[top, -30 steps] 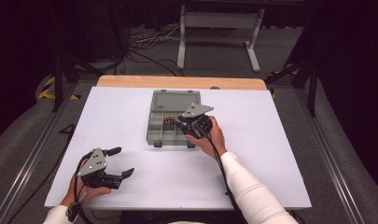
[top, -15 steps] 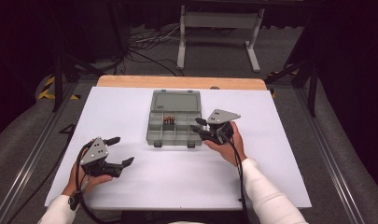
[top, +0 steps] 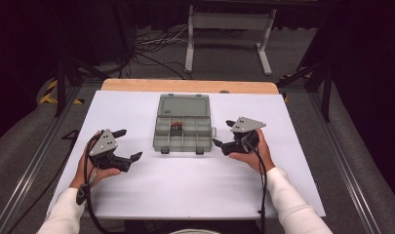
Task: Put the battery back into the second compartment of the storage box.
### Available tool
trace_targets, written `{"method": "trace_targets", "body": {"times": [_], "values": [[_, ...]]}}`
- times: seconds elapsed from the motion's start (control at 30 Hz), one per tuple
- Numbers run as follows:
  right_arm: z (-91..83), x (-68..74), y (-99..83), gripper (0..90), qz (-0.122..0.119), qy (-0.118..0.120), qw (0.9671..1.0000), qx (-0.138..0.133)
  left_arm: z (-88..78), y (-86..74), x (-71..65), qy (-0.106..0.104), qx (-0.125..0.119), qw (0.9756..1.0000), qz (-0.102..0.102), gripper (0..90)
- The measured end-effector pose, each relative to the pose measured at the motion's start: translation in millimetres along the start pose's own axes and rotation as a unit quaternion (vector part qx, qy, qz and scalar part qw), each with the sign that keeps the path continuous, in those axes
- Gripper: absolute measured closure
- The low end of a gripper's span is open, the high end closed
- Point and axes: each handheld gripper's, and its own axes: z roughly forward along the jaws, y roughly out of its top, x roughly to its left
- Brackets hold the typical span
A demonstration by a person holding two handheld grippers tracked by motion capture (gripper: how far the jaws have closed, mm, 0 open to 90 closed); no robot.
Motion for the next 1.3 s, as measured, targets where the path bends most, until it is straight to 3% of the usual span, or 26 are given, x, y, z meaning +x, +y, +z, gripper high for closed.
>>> {"method": "trace_targets", "body": {"times": [0.13,0.3,0.43,0.5,0.53,0.63,0.7,0.73,0.83,0.9,1.0,1.07,1.1,1.17,1.3], "values": [[-4.4,-12.0,-8.1,14.4,0.020,-0.005,0.9998,-0.006,8.1,2.2,5.7,0.010,0.013,0.9999,0.001,5.5],[-5.9,-23.4,-15.8,27.2,0.032,-0.012,0.9994,-0.002,17.5,0.4,14.6,0.036,0.047,0.9982,0.003,14.7],[-3.8,-26.7,-17.0,43.9,0.033,-0.016,0.9993,0.007,23.5,-1.4,23.1,0.048,0.058,0.9971,0.001,30.2],[-1.1,-27.6,-16.9,55.8,0.031,-0.029,0.9989,0.019,25.7,-1.7,28.4,0.048,0.058,0.9971,-0.011,42.5],[-0.5,-29.3,-16.6,59.5,0.033,-0.025,0.9988,0.026,27.3,-1.9,31.2,0.046,0.061,0.9969,-0.019,49.1],[0.3,-41.1,-16.1,79.5,0.065,-0.018,0.9971,0.036,30.9,-1.1,35.9,0.044,0.072,0.9964,-0.015,68.5],[0.2,-44.2,-16.0,84.3,0.067,-0.019,0.9969,0.035,32.7,-0.6,36.8,0.047,0.074,0.9960,-0.017,77.5],[2.3,-51.6,-15.6,90.0,0.083,-0.017,0.9956,0.041,35.9,0.8,41.3,0.040,0.075,0.9962,-0.021,81.8],[5.5,-56.4,-14.6,90.0,0.079,-0.025,0.9955,0.045,41.1,2.5,45.9,0.037,0.080,0.9958,-0.026,89.3],[14.9,-61.3,-13.3,90.0,0.066,-0.029,0.9950,0.069,49.6,4.2,53.0,0.027,0.087,0.9953,-0.034,89.6],[22.8,-69.3,-11.6,90.0,0.063,-0.044,0.9943,0.073,60.9,7.0,61.2,0.027,0.098,0.9940,-0.040,89.7],[29.1,-77.5,-10.8,90.0,0.083,-0.041,0.9928,0.076,68.0,10.2,66.3,0.026,0.102,0.9936,-0.041,89.7],[32.0,-80.6,-10.3,90.0,0.081,-0.050,0.9923,0.079,72.3,12.4,68.9,0.027,0.107,0.9930,-0.041,89.7],[38.5,-87.1,-9.2,90.0,0.092,-0.042,0.9914,0.084,77.9,15.2,72.8,0.028,0.114,0.9922,-0.043,89.7],[49.1,-90.4,-5.3,90.0,0.083,-0.041,0.9903,0.103,89.6,19.3,81.3,0.028,0.120,0.9912,-0.048,89.7]]}}
